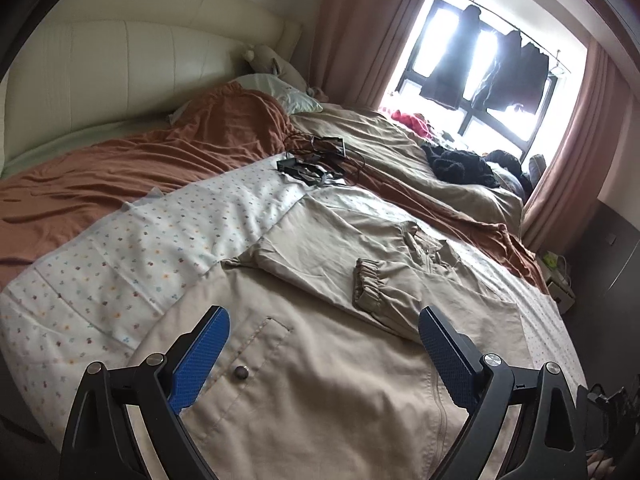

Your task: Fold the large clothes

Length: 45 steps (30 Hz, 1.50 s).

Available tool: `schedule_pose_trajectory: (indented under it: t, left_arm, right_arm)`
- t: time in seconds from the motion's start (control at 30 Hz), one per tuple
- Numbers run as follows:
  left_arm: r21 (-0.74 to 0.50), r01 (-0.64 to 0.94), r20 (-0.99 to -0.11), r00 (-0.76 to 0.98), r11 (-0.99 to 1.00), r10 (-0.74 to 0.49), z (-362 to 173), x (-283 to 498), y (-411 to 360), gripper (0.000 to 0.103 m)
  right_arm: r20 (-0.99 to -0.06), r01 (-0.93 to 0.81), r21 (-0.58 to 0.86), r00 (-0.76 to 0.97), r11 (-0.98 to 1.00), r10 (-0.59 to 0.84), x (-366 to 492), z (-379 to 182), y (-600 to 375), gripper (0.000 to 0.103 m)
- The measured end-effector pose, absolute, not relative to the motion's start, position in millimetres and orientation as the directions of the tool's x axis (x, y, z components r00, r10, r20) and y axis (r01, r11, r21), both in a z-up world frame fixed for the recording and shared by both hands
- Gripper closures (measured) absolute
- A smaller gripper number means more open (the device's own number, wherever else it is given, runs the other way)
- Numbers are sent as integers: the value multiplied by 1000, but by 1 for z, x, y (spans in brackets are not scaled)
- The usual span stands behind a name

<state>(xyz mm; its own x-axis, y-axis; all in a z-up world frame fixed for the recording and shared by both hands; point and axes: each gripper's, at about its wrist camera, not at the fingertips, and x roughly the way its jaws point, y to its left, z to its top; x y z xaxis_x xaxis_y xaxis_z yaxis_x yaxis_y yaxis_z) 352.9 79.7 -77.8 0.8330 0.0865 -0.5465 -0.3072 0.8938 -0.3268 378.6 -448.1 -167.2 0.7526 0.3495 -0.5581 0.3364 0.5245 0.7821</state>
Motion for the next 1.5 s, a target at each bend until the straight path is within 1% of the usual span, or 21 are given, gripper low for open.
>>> schedule_pose_trajectory:
  t: [0.1, 0.17, 0.23, 0.3, 0.37, 0.4, 0.43, 0.67, 0.83, 1.07, 1.27, 1.37, 1.4, 1.43, 1.47, 1.5]
  left_arm:
    - [-302, -305, -567, 819, 903, 88, -70, 336, 83, 7]
    - [-288, -306, -560, 823, 908, 100, -64, 320, 87, 7]
    - [-287, -294, -545, 833, 912, 97, -60, 303, 92, 7]
    - [-276, -291, -538, 836, 916, 103, -56, 287, 97, 5]
    - [-279, -288, -538, 837, 916, 99, -56, 271, 101, 3]
    - [-280, -287, -541, 835, 916, 96, -57, 264, 102, 3]
    - [-278, -286, -546, 832, 917, 94, -58, 256, 104, 3]
    - [-266, -291, -577, 812, 919, 90, -69, 209, 113, 3]
    - [-278, -280, -567, 820, 919, 78, -64, 173, 116, 3]
    - [-335, -266, -589, 808, 904, 20, -68, 145, 126, 3]
    - [-392, -283, -630, 776, 876, -32, -93, 143, 141, 3]
    - [-442, -298, -629, 775, 846, -56, -108, 142, 154, 6]
    - [-459, -301, -628, 775, 836, -65, -113, 142, 159, 7]
    - [-470, -309, -631, 772, 827, -71, -117, 144, 163, 12]
    - [-479, -319, -637, 767, 818, -74, -122, 147, 168, 16]
    - [-487, -326, -641, 763, 810, -79, -127, 150, 172, 18]
  right_arm:
    - [-529, 307, 797, 770, 520, 357, 359, -163, -446, 8]
    - [-511, 288, 808, 775, 513, 371, 344, -161, -442, 8]
    - [-503, 272, 801, 790, 533, 352, 326, -154, -439, 8]
    - [-474, 237, 810, 804, 536, 360, 307, -149, -438, 8]
    - [-456, 209, 810, 813, 549, 362, 290, -143, -437, 5]
    - [-449, 197, 805, 818, 559, 359, 281, -141, -437, 0]
    - [-444, 188, 801, 823, 568, 354, 272, -138, -437, 0]
    - [-449, 186, 796, 820, 576, 356, 224, -147, -455, 0]
    - [-471, 213, 791, 810, 573, 350, 196, -158, -474, 0]
    - [-509, 213, 754, 788, 621, 347, 171, -163, -487, 0]
    - [-528, 217, 743, 771, 633, 356, 164, -186, -496, 0]
    - [-543, 204, 721, 760, 663, 357, 167, -194, -493, 2]
    - [-545, 200, 721, 756, 664, 364, 170, -199, -493, 5]
    - [-547, 200, 724, 750, 660, 373, 174, -204, -492, 11]
    - [-550, 203, 729, 742, 654, 384, 177, -209, -492, 14]
    - [-554, 206, 734, 733, 647, 394, 182, -215, -492, 19]
